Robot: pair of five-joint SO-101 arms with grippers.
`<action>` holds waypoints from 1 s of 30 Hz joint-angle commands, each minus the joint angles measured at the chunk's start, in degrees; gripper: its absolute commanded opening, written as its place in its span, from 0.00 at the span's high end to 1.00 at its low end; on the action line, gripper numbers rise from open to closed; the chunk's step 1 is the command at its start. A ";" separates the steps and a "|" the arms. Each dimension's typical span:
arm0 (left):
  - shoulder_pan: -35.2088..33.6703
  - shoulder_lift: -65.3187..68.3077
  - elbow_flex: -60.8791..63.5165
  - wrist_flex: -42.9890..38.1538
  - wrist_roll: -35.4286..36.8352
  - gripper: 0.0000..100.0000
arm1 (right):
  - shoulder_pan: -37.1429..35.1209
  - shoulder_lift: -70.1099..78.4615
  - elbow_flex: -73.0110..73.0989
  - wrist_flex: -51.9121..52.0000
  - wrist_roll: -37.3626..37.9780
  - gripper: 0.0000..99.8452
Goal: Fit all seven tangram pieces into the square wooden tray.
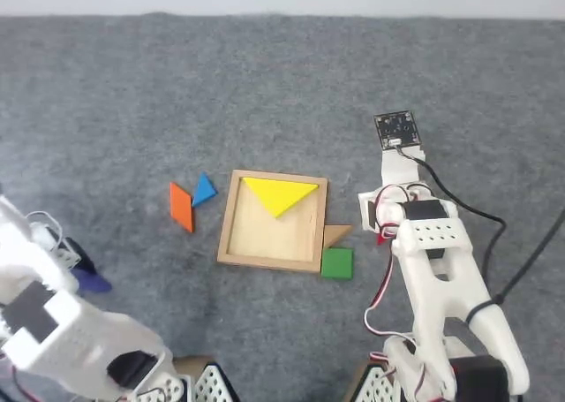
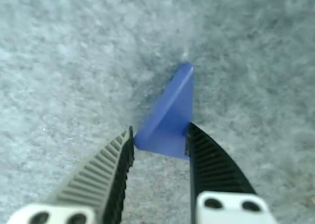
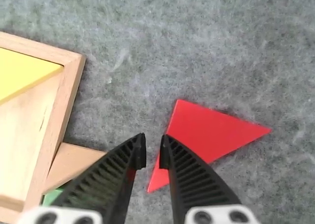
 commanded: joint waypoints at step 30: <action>16.70 -13.63 2.77 0.44 7.30 0.84 | -0.04 -9.80 2.37 0.48 0.53 0.94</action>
